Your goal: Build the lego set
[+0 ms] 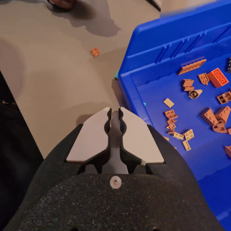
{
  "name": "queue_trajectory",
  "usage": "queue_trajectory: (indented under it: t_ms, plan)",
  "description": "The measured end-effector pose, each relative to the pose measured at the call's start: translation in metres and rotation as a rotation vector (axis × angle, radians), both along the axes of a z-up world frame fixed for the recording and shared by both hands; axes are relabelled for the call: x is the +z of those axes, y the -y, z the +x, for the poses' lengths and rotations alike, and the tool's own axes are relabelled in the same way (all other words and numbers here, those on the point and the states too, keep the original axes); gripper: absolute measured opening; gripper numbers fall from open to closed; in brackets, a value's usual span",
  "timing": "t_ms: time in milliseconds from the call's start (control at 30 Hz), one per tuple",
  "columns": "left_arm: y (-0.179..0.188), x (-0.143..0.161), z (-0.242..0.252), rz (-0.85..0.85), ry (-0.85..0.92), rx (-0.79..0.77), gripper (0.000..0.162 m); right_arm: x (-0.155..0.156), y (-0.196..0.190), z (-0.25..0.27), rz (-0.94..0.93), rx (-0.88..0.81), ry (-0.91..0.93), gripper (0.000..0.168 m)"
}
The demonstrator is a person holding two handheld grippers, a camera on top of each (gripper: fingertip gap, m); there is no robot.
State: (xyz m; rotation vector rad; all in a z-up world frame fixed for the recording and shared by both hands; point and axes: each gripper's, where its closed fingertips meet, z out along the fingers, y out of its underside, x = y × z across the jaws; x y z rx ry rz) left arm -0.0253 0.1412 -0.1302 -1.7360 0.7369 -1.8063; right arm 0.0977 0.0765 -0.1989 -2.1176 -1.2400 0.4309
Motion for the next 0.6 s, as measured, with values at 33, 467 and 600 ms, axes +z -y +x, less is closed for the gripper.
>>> queue_trajectory:
  t_ms: [33,467,600]
  plan:
    - [0.001,0.003,-0.001,-0.009,0.024,-0.003,0.021,0.000,-0.005,0.000,0.009,-0.015,0.003,0.011]
    - [-0.004,0.036,-0.014,-0.103,0.333,0.013,0.021,0.012,-0.033,-0.023,-0.058,-0.064,-0.155,0.026]
    - [-0.004,0.041,-0.014,-0.103,0.382,0.015,0.020,0.043,-0.032,-0.063,-0.096,0.010,-0.395,0.025]
